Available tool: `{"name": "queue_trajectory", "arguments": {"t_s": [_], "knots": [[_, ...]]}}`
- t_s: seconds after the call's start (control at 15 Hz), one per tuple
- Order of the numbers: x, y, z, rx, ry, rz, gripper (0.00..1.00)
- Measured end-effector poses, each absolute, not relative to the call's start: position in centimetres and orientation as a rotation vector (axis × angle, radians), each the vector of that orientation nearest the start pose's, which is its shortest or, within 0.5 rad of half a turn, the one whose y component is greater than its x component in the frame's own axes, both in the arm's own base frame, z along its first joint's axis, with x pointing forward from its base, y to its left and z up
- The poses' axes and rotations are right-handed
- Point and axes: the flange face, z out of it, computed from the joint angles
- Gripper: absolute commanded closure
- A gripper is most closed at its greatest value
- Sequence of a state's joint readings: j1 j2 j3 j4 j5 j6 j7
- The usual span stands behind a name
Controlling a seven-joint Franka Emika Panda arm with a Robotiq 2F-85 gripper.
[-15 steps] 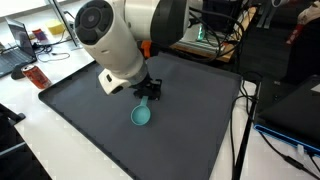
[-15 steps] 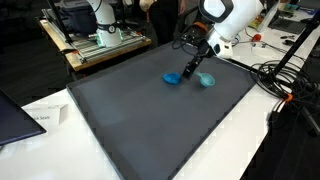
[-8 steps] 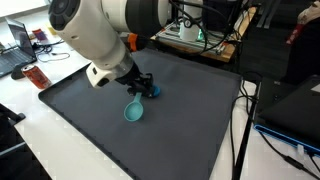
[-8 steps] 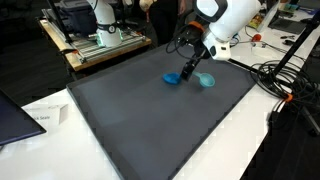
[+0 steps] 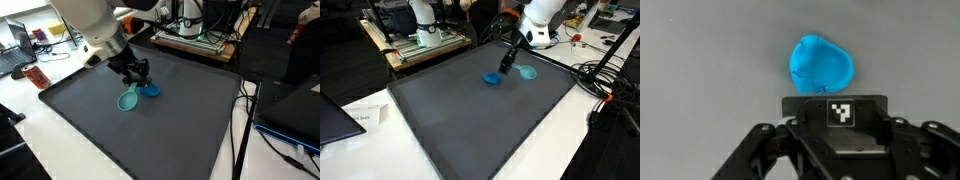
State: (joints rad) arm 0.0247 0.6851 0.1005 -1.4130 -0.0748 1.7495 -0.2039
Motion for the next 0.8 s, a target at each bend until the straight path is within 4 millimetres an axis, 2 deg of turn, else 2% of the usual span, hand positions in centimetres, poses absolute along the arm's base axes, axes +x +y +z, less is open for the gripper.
{"name": "queue_trajectory", "arguments": {"t_s": [0.8], "knots": [[61.0,5.1,33.0,-3.050,-0.576,0.448,0.65]]}}
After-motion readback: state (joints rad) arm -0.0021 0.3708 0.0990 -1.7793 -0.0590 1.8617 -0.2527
